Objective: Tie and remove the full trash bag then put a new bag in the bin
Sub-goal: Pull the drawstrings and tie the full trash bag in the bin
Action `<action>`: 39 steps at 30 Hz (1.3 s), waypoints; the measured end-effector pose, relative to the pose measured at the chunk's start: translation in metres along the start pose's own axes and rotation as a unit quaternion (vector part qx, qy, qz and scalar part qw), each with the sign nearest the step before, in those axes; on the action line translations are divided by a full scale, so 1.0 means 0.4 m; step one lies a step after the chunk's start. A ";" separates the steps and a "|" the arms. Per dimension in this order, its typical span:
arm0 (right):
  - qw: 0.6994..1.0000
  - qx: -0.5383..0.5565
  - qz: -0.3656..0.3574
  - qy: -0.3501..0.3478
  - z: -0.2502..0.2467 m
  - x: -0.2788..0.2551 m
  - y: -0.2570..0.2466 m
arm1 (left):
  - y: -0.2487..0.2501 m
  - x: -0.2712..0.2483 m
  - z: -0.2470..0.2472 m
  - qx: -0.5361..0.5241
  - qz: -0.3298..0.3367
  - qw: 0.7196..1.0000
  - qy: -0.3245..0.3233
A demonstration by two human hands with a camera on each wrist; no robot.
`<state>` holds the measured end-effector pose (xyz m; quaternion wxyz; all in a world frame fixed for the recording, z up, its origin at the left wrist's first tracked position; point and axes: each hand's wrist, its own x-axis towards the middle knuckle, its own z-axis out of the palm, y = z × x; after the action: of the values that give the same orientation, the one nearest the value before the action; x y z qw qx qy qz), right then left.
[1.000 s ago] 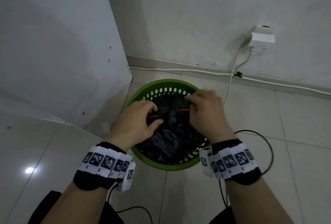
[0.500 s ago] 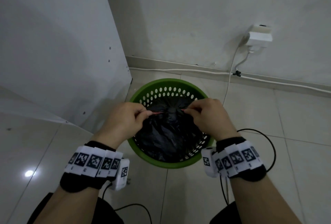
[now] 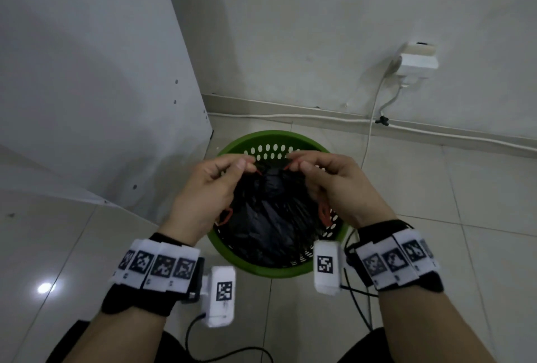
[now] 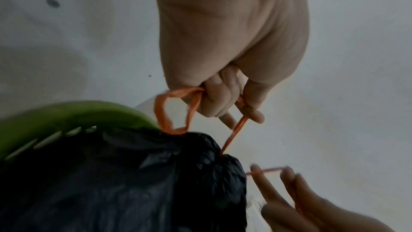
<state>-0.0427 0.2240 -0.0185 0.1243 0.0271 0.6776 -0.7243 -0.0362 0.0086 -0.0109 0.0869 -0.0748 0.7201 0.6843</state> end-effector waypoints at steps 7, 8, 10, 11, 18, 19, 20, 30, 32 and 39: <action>0.999 0.033 -0.003 0.028 0.045 0.013 0.023 | -0.039 0.025 0.009 0.044 0.011 0.999 0.002; 0.999 0.021 0.003 0.040 0.049 0.012 0.024 | -0.045 0.030 0.003 0.084 0.016 0.996 -0.012; 0.998 0.000 0.017 0.057 0.054 0.011 0.025 | -0.051 0.035 -0.008 0.192 0.043 0.980 -0.027; 0.998 -0.007 0.024 0.064 0.052 0.010 0.025 | -0.050 0.035 -0.016 0.253 0.067 0.965 -0.021; 0.992 -0.001 0.046 0.116 0.013 0.009 0.034 | 0.020 0.009 -0.131 0.499 0.005 0.866 -0.023; 0.993 0.003 0.044 0.112 0.017 0.008 0.033 | 0.016 0.009 -0.136 0.456 0.004 0.890 -0.019; 0.993 0.009 0.041 0.109 0.021 0.009 0.033 | 0.013 0.009 -0.136 0.382 0.005 0.924 -0.014; 0.995 0.001 -0.004 0.101 0.072 0.010 0.042 | -0.061 0.026 0.041 0.058 0.062 0.996 -0.005; 0.995 -0.025 -0.010 0.098 0.073 0.010 0.050 | -0.077 0.028 0.052 0.101 0.075 0.992 -0.030; 0.989 -0.085 0.021 0.117 0.061 0.016 0.059 | -0.081 0.048 0.058 0.076 0.042 0.996 -0.020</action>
<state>-0.0406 0.1976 -0.0411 0.0614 0.1156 0.7456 -0.6534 -0.0472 0.0302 -0.0478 0.0776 -0.0238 0.7707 0.6320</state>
